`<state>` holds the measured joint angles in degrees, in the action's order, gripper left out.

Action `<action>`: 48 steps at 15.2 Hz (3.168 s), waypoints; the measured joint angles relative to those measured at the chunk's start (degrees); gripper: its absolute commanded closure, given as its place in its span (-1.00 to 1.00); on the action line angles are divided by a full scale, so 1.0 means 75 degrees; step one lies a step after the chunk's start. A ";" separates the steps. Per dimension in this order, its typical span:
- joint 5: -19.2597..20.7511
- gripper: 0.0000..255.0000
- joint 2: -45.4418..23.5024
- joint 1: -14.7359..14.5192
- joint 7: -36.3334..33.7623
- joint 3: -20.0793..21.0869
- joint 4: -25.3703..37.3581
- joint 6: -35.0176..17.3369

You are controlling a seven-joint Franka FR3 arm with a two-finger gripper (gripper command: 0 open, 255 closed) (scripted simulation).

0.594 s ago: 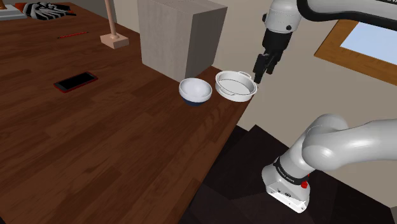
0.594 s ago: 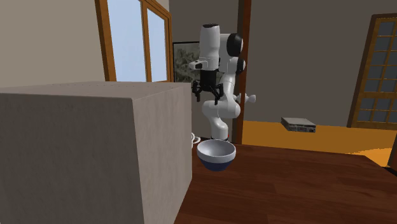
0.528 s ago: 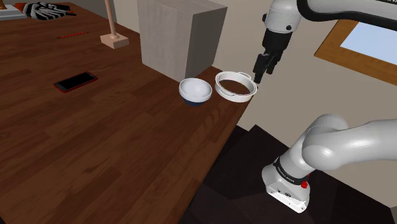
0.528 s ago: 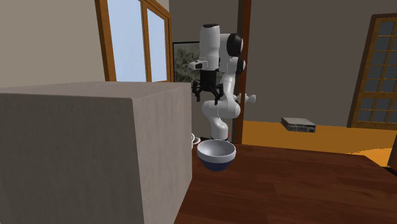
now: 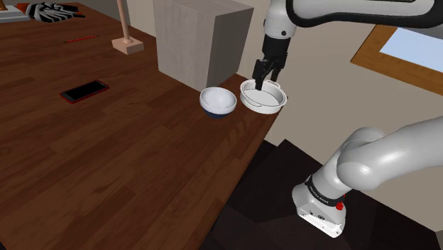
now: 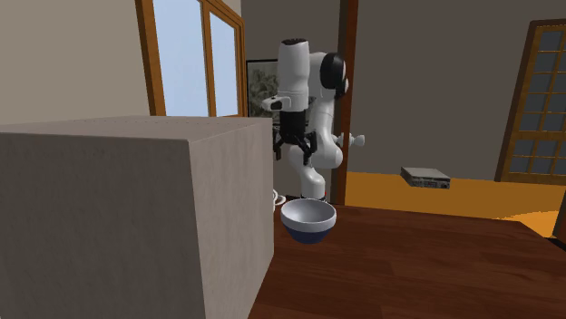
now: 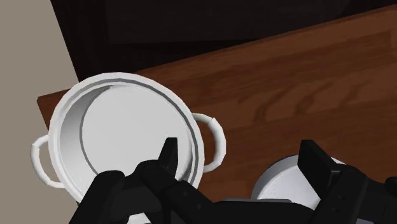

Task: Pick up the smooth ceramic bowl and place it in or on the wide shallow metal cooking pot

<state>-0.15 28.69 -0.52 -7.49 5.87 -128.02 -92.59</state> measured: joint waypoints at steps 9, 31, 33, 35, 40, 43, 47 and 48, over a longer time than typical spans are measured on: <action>-0.0046 -1.00 -0.2533 0.0032 -0.0507 0.0222 0.1613 -0.1043; -0.0046 1.00 -0.2865 0.0016 -0.0596 0.0259 0.1062 -0.1943; -0.0046 1.00 -0.2865 0.0016 -0.0596 0.0259 0.1063 -0.1943; -0.0046 1.00 -0.2865 0.0016 -0.0596 0.0259 0.1062 -0.1944; -0.0053 1.00 -0.2808 0.0014 -0.0595 0.0259 0.1404 -0.1542; -0.0060 1.00 -0.2730 0.0018 -0.0582 0.0250 0.1639 -0.1230; -0.0057 1.00 -0.2735 0.0022 -0.0580 0.0245 0.2039 -0.0837; -0.0055 1.00 -0.2738 0.0026 -0.0572 0.0240 0.2143 -0.0734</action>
<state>-0.57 8.16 -0.32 -11.78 7.68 -111.95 -98.10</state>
